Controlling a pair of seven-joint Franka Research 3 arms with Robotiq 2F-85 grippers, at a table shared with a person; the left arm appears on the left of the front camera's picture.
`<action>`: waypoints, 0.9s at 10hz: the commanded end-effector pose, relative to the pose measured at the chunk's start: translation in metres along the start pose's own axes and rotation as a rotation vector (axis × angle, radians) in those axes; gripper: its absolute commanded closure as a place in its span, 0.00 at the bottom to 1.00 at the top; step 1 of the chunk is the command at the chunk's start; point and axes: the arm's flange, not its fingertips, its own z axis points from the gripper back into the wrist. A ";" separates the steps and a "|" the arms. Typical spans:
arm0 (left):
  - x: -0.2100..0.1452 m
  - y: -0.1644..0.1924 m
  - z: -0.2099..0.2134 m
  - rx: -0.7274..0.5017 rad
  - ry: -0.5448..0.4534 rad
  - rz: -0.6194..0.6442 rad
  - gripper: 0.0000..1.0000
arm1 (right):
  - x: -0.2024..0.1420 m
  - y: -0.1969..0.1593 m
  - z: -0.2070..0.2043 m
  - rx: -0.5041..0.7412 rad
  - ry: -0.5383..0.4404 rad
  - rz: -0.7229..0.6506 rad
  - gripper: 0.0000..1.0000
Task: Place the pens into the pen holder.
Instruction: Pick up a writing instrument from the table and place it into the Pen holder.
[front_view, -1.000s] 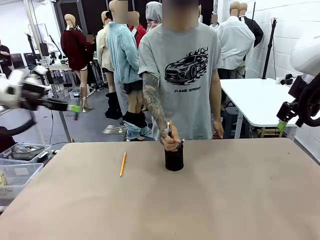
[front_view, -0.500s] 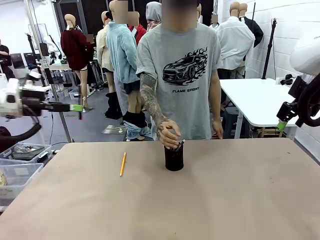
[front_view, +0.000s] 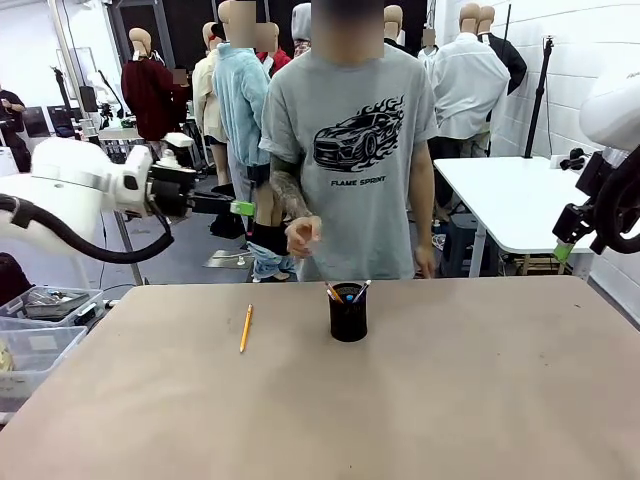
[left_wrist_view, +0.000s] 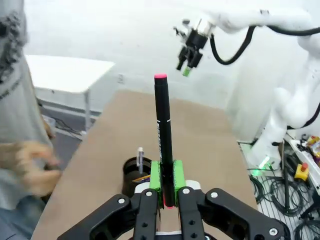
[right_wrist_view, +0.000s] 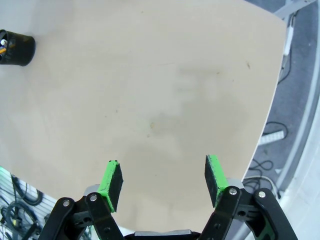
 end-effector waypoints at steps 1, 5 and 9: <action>0.001 -0.006 0.019 0.041 -0.030 -0.011 1.00 | 0.000 -0.002 -0.001 0.003 -0.014 0.013 0.17; -0.012 0.004 -0.025 -0.049 -0.034 0.015 1.00 | 0.000 -0.002 -0.001 0.003 -0.014 0.013 0.17; -0.023 0.060 -0.090 -0.185 -0.028 -0.003 1.00 | 0.000 -0.002 -0.001 0.003 -0.014 0.013 0.17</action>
